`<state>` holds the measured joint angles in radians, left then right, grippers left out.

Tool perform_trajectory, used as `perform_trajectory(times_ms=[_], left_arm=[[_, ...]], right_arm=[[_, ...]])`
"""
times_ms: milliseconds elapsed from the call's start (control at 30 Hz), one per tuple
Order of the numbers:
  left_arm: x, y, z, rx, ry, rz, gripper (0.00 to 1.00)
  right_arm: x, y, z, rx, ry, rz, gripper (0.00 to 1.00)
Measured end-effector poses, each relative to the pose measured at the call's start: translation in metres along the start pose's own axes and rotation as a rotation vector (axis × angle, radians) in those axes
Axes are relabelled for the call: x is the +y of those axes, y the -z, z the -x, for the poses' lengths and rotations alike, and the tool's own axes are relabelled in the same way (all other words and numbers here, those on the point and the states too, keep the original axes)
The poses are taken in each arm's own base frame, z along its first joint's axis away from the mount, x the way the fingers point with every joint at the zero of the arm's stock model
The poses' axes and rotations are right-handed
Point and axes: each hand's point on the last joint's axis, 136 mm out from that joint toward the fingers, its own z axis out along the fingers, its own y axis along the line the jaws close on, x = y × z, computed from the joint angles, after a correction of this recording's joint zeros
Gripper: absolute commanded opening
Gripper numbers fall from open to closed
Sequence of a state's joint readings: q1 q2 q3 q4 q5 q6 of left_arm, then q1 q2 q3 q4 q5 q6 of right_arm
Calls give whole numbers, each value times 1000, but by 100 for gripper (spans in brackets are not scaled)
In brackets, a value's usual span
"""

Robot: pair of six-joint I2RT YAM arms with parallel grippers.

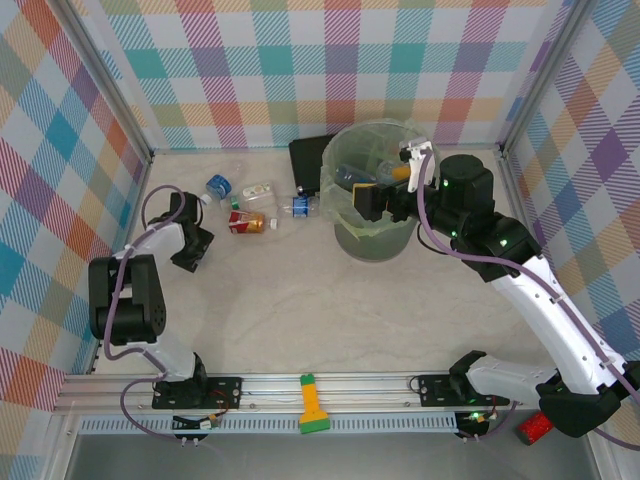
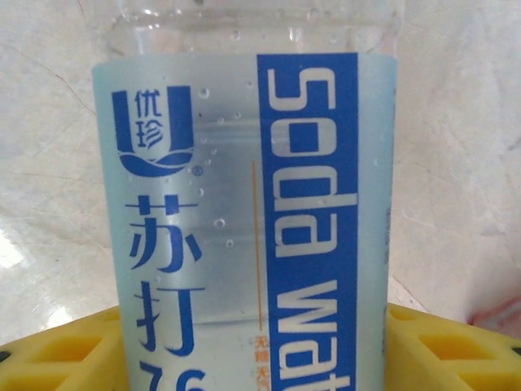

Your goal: Put the plastic bottles in the bin

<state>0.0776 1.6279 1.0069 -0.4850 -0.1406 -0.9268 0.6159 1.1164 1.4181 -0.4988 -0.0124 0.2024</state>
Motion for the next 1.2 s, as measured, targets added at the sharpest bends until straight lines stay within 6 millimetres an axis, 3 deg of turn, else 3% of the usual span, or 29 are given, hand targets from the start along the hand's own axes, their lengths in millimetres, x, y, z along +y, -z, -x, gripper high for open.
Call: perform_trajectory(times_ms=[167,433,600,767,1000,1200], left_arm=[[-16,36,0,-54,-102,-98,59],[-59,122,-30,-174,-378,-342,59],[-81,185,-62,-267,-576,-534,58],[-96,237,-102,-327,-768,-712,60],[-102,270,-155,-358,-994,-838,60],[-102,284,-177,-338,-1086,-918,60]], right_arm=[[1,0,-1,2,-8,4,99],[7,-6,-4,22,-39,44,99],[14,-20,-7,61,-68,89,99],[27,-34,-6,95,-107,168,96],[51,-57,2,150,-167,304,79],[64,-87,6,214,-215,389,64]])
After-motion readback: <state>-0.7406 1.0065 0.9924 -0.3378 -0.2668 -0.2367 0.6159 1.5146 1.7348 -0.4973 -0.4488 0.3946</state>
